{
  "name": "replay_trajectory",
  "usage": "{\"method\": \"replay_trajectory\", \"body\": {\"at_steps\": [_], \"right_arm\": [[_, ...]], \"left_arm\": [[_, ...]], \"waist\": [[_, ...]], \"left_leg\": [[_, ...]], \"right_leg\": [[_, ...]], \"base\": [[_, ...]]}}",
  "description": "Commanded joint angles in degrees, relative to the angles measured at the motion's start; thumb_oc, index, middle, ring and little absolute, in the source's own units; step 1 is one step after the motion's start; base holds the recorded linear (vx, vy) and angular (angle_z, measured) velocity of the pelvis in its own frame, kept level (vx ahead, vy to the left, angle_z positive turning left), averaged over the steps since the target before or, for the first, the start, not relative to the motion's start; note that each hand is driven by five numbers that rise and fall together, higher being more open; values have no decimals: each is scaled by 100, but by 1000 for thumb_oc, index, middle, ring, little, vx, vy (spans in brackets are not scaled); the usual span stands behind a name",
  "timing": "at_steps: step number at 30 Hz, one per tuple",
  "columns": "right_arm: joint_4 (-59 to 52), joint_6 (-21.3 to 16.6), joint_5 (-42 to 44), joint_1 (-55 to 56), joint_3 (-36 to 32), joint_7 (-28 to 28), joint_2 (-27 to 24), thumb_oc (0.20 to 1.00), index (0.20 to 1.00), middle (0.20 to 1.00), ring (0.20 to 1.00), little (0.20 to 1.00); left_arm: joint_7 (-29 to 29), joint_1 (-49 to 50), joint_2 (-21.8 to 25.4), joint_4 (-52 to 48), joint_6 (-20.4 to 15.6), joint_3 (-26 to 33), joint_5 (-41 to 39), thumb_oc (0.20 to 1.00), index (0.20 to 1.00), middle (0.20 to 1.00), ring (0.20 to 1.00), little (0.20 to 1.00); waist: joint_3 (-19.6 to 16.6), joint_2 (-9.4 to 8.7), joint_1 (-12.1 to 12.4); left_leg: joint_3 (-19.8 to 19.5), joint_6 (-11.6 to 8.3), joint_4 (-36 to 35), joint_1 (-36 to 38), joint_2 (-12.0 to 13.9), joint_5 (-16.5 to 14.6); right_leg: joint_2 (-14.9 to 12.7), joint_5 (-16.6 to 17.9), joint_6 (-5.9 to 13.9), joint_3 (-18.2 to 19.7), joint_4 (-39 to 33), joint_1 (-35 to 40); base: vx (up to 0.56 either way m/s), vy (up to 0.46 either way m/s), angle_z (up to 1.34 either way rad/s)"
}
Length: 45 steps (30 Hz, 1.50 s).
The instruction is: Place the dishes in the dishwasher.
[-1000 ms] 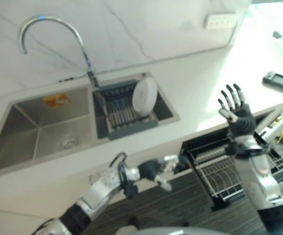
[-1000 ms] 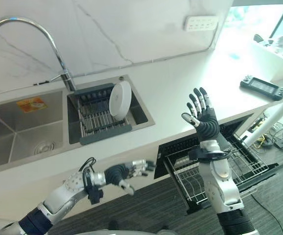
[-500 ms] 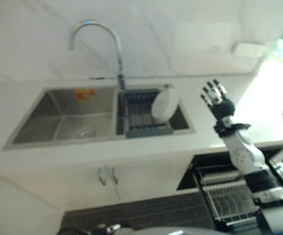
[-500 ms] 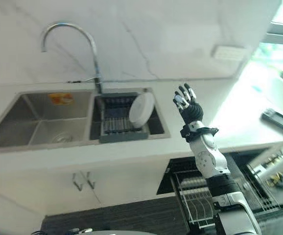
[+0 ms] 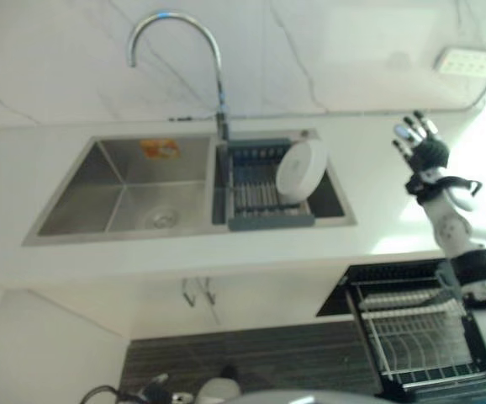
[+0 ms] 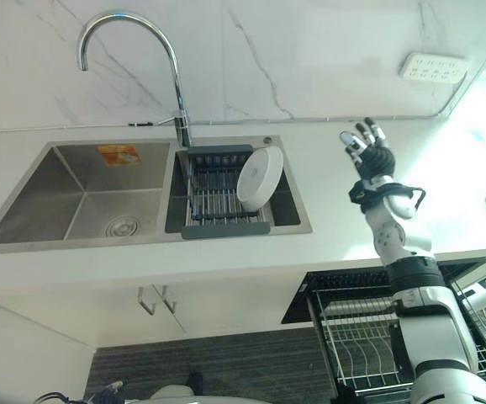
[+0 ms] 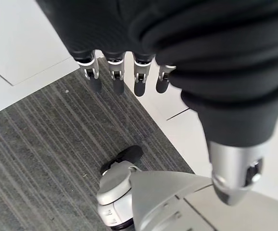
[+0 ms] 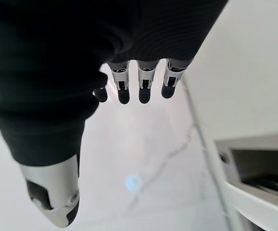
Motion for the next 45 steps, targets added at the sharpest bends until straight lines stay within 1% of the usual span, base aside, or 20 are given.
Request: {"method": "replay_trajectory", "body": {"at_steps": [1,4,5,8,13,18,21,23,26,29,34,39,42,45], "right_arm": [[-73,-473,105,-495,-97,-80,-435,1000,1000,1000,1000,1000],[116,-486,278,-552,-97,-91,-427,1000,1000,1000,1000,1000],[118,-433,268,-553,-93,-59,-406,1000,1000,1000,1000,1000],[67,-415,164,-561,69,-35,-197,1000,1000,1000,1000,1000],[86,-454,143,-662,191,-38,-50,1000,1000,1000,1000,1000],[306,-467,102,-908,284,20,-39,1000,1000,1000,1000,1000],[299,-378,91,-906,357,-28,29,1000,1000,1000,1000,1000],[278,-357,93,-841,347,-55,52,1000,1000,1000,1000,1000],[328,-433,-16,-814,369,-133,65,1000,1000,1000,1000,1000],[416,-497,48,-846,402,-156,36,1000,1000,1000,1000,1000],[607,-623,44,-1087,479,-135,21,1000,1000,1000,1000,1000],[576,-589,-19,-1151,575,-96,19,1000,1000,1000,1000,1000],[589,-572,-85,-1162,605,-55,20,1000,1000,1000,1000,1000],[618,-502,-452,-1269,698,-191,12,1000,1000,1000,1000,1000]], "left_arm": [[38,-308,89,167,-116,-226,-18,1000,1000,1000,1000,1000],[106,-305,117,217,-113,-223,-32,1000,1000,1000,1000,1000],[156,-293,124,226,-80,-212,-29,1000,1000,1000,1000,1000],[289,-253,132,259,-17,-148,131,1000,1000,1000,1000,1000],[264,-227,187,114,-3,-140,187,1000,1000,1000,1000,1000],[126,-341,298,-88,-19,-223,101,1000,1000,1000,1000,1000],[119,-318,278,-191,60,-251,95,1000,1000,1000,1000,1000],[107,-301,277,-184,21,-233,95,1000,1000,1000,1000,1000],[50,-373,344,-334,-25,-205,22,1000,1000,1000,1000,1000],[18,-456,380,-455,-84,-246,-26,1000,1000,1000,1000,1000],[53,-726,433,-686,-56,-418,-208,1000,1000,1000,1000,1000],[113,-820,424,-685,-45,-417,-303,1000,1000,1000,1000,1000],[151,-855,386,-595,26,-418,-306,1000,1000,1000,1000,1000],[153,-899,359,-441,30,-398,-292,1000,1000,1000,1000,1000]], "waist": [[-102,211,232],[-78,233,275],[-78,234,285],[-33,258,327],[35,282,403],[157,386,475],[201,407,476],[222,403,482],[319,390,508],[410,393,521],[687,486,504],[813,532,479],[867,554,468],[916,569,467]], "left_leg": [[-265,-110,42,144,111,-516],[-326,-109,49,138,93,-503],[-335,-108,49,136,88,-501],[-378,-100,45,132,74,-476],[-407,-92,87,98,46,-458],[-507,-72,125,-65,-8,-398],[-519,-62,123,-85,-23,-380],[-527,-63,131,-93,-22,-373],[-547,-49,178,-195,-20,-353],[-570,-33,218,-319,-34,-325],[-635,5,217,-563,-89,-253],[-628,19,237,-695,-110,-224],[-622,21,235,-766,-117,-203],[-603,23,228,-826,-118,-180]], "right_leg": [[42,-24,-23,-371,84,-32],[23,-24,-11,-395,81,-6],[20,-24,-8,-394,80,-2],[14,-19,-17,-394,82,8],[-31,-2,6,-415,84,21],[-80,30,23,-438,127,-79],[-106,51,40,-432,142,-102],[-118,54,50,-427,159,-109],[-142,59,53,-406,228,-199],[-146,76,48,-379,284,-313],[-167,120,38,-299,369,-581],[-205,141,38,-264,420,-731],[-220,153,41,-253,438,-809],[-229,167,47,-245,452,-871]], "base": [[34,11,1],[33,-3,3],[34,-17,6],[29,-1,5],[23,-1,1],[-28,22,8],[37,52,3],[49,19,1],[0,0,0],[-61,-17,5],[-109,4,8],[-70,19,-1],[-50,11,1],[-52,15,-1]]}}
